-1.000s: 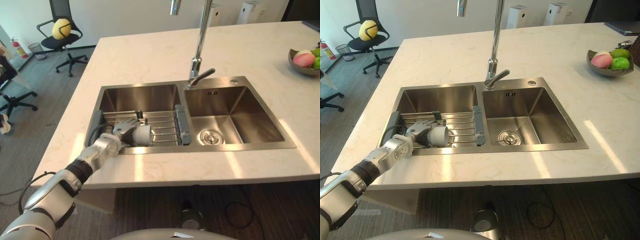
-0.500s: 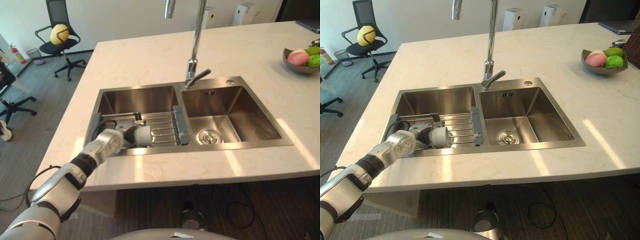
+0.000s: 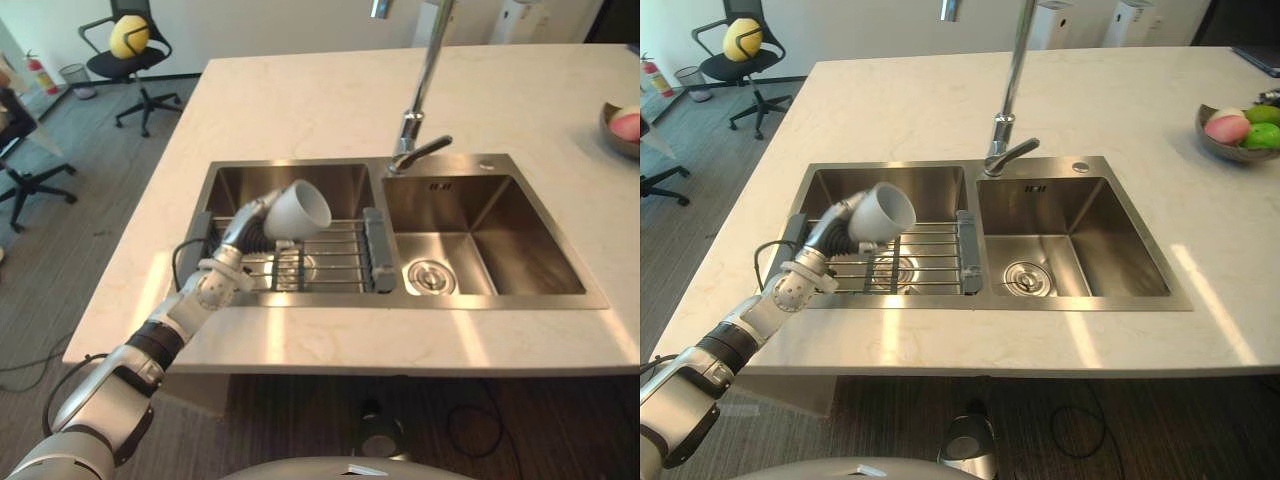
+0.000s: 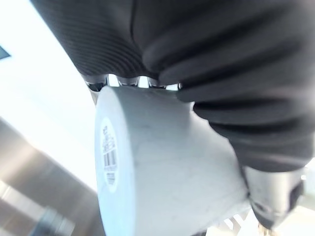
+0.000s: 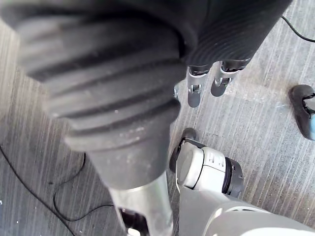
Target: Walk over to the sink, pick up the cup, carry it to the dishwasher, place the cup inside the dishwasher, then close the dishwasher door
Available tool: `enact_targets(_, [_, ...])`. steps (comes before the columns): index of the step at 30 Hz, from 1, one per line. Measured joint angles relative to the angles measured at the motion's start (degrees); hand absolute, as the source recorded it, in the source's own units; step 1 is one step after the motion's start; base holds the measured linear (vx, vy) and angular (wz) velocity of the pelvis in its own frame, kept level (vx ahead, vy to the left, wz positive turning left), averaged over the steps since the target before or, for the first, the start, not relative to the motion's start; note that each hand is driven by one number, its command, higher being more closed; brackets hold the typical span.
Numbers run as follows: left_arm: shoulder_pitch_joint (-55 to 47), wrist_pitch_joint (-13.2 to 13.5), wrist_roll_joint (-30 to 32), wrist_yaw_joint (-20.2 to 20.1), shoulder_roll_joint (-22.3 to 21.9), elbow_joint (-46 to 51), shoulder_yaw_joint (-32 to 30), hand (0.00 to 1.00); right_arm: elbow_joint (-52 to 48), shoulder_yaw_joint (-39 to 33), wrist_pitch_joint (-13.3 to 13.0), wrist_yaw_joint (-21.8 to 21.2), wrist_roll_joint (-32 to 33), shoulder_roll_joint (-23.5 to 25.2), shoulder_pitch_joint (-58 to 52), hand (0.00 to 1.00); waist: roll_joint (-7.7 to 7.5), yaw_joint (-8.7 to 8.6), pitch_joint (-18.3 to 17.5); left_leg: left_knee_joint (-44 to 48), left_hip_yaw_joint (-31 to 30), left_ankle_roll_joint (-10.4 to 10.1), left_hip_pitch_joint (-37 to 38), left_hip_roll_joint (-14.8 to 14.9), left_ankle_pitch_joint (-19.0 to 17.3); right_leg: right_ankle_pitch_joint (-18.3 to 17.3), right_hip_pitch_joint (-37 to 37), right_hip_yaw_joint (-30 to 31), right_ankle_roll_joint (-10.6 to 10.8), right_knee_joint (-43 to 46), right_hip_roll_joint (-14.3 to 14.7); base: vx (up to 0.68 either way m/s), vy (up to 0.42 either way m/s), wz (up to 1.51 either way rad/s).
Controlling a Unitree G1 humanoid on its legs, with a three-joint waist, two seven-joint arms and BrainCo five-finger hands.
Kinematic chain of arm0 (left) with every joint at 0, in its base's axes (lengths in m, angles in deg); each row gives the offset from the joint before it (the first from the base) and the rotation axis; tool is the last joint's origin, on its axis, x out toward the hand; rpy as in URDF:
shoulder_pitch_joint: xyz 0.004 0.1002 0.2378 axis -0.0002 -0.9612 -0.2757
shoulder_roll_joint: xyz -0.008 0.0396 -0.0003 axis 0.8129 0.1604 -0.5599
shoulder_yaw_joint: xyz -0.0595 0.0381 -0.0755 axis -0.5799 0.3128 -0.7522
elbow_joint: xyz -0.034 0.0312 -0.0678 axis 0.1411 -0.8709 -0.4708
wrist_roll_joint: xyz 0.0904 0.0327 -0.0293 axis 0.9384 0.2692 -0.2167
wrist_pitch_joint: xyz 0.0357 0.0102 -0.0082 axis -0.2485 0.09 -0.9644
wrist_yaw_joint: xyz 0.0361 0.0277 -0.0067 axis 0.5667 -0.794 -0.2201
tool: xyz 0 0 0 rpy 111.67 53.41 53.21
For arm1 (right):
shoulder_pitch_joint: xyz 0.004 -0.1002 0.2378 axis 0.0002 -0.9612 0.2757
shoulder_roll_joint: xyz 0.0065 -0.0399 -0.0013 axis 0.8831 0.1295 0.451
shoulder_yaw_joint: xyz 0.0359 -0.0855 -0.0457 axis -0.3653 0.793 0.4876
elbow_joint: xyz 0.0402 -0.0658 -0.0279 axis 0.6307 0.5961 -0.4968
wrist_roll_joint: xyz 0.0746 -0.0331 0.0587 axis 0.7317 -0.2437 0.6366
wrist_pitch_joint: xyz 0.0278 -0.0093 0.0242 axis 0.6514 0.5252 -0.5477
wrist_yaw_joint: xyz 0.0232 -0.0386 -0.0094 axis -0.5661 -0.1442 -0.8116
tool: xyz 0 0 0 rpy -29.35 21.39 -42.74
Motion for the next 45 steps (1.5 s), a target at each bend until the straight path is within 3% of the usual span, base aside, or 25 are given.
enact_targets(5, [-0.32,2.55,-5.57,5.10,-0.09,17.47,-13.74,1.00,2.09,-4.77,-0.21,-0.48,-0.66,0.09,0.62,0.00,-0.77,3.52,-0.27,0.40,-3.72,0.14,-0.39,-0.23,-0.11,-2.78,0.69,-2.35,0.33,3.47,-1.83,0.02,-0.012,0.35])
enact_targets(9, [-2.81,2.15,-12.76,5.73,-2.41,27.82,-21.77,1.00,2.78,-6.09,-1.01,-0.80,-1.22,0.69,0.95,0.00,-1.48,5.16,-0.99,0.44,-5.55,0.23,-0.47,-0.29,-0.16,-3.53,1.68,-3.35,0.41,4.05,-2.44,0.04,0.001,0.22])
enact_targets(13, [-9.06,-0.70,-16.01,7.34,-6.21,32.39,-28.02,1.00,4.42,-6.34,-2.27,-0.63,-5.12,2.55,1.04,0.00,-2.89,6.60,-1.87,2.13,-6.65,0.34,-0.38,-0.44,-1.40,-5.03,2.30,-3.87,0.42,5.80,-3.20,0.01,0.004,0.13])
enact_targets(20, [-16.86,-3.61,-16.15,10.85,-9.74,38.15,-36.38,1.00,4.49,-6.21,-3.05,0.67,-12.40,2.94,0.00,0.00,-3.96,8.21,-2.40,5.02,-9.65,0.62,-2.06,-0.59,-3.12,-6.02,2.68,-3.11,-0.05,7.97,-4.27,0.01,0.008,0.15])
enact_targets(23, [-19.70,-3.76,-16.10,10.75,-10.25,38.26,-38.17,1.00,4.29,-5.77,-2.70,1.55,-14.73,2.99,-1.35,0.00,-4.21,8.38,-2.44,6.61,-14.37,1.23,-4.23,-0.48,-3.88,-6.20,4.15,0.81,-0.39,8.16,-3.88,0.00,0.008,0.77])
enact_targets(28, [-24.62,-3.57,-16.18,11.06,-11.44,38.82,-42.89,1.00,4.00,-0.54,-1.63,3.11,-16.87,3.06,-3.00,0.00,-4.84,10.20,-3.93,7.10,-22.42,0.25,-8.31,0.56,-2.47,-6.51,3.76,2.42,-0.83,12.78,-2.85,0.04,-0.049,0.85])
enact_targets(31, [-25.80,-2.61,-16.17,10.73,-11.42,41.20,-44.40,1.00,3.35,2.51,-0.97,3.87,-17.73,3.36,-2.75,0.00,-6.52,11.94,-5.06,8.89,-26.55,-0.26,-11.55,0.51,-2.05,-9.13,0.34,6.54,1.89,20.77,-2.16,0.03,-0.128,0.72])
enact_targets(32, [-26.06,-2.21,-16.19,10.80,-11.47,41.21,-45.77,1.00,3.08,3.68,-0.24,4.25,-17.63,3.42,-2.42,0.00,-6.77,12.07,-5.11,9.71,-28.18,-0.62,-12.62,0.44,-1.87,-11.36,0.00,7.48,1.78,22.70,-0.95,0.03,-0.192,0.67])
enact_targets(35, [-27.14,-0.76,-16.14,11.95,-11.38,41.36,-48.70,1.00,2.95,5.96,1.70,5.26,-15.65,1.70,-1.75,0.00,-5.77,13.20,-4.52,10.29,-27.59,-0.78,-13.64,0.64,0.19,-12.64,0.38,8.42,3.06,22.20,-0.42,-0.02,-0.156,0.41])
enact_targets(39, [-28.83,1.52,-16.31,12.42,-11.18,42.70,-49.17,1.00,1.99,9.64,3.16,6.17,-15.54,-0.87,-0.77,0.00,-4.80,13.55,-4.20,11.78,-25.12,-0.45,-16.21,0.85,2.29,-17.50,4.74,8.38,1.66,14.02,0.22,-0.13,-0.083,0.15])
enact_targets(40, [-29.48,1.70,-16.43,12.92,-11.48,42.37,-48.80,1.00,2.08,10.74,3.60,6.77,-15.54,-1.34,-0.55,0.00,-4.45,13.44,-3.96,13.18,-25.22,-0.96,-17.67,1.09,2.59,-19.69,5.79,8.34,2.48,11.41,0.78,-0.24,-0.133,0.43])
enact_targets(41, [-30.18,2.06,-16.42,13.12,-12.34,41.80,-47.46,1.00,2.14,11.29,3.61,6.76,-15.57,-1.87,-0.68,0.00,-2.85,12.79,-2.90,14.10,-24.81,-0.68,-18.27,2.36,3.34,-19.78,7.11,6.66,1.22,11.20,2.03,-0.25,-0.124,0.57])
enact_targets(42, [-30.57,2.32,-16.41,13.04,-12.41,41.44,-46.76,1.00,2.33,11.54,3.68,6.76,-15.60,-1.82,-0.68,0.00,-2.81,12.63,-2.80,14.00,-24.22,-0.55,-18.21,2.70,4.16,-19.90,7.54,5.61,0.99,11.28,2.20,-0.30,-0.117,1.01])
enact_targets(43, [-31.22,3.99,-16.47,11.90,-12.57,40.29,-46.31,1.00,2.81,12.39,3.66,7.16,-15.49,-1.22,-0.66,0.00,-1.94,11.86,-2.24,12.87,-20.73,1.99,-18.20,3.23,6.00,-20.76,9.19,3.42,0.86,11.53,2.17,-0.24,-0.079,1.09])
enact_targets(45, [-31.29,5.59,-16.79,11.00,-12.64,39.70,-46.51,1.00,4.02,12.37,3.63,7.37,-15.47,-1.36,-0.57,0.00,-1.55,11.51,-1.88,10.80,-17.56,4.97,-18.22,3.68,8.12,-21.18,10.63,2.60,0.20,11.47,2.68,-0.19,-0.081,1.10])
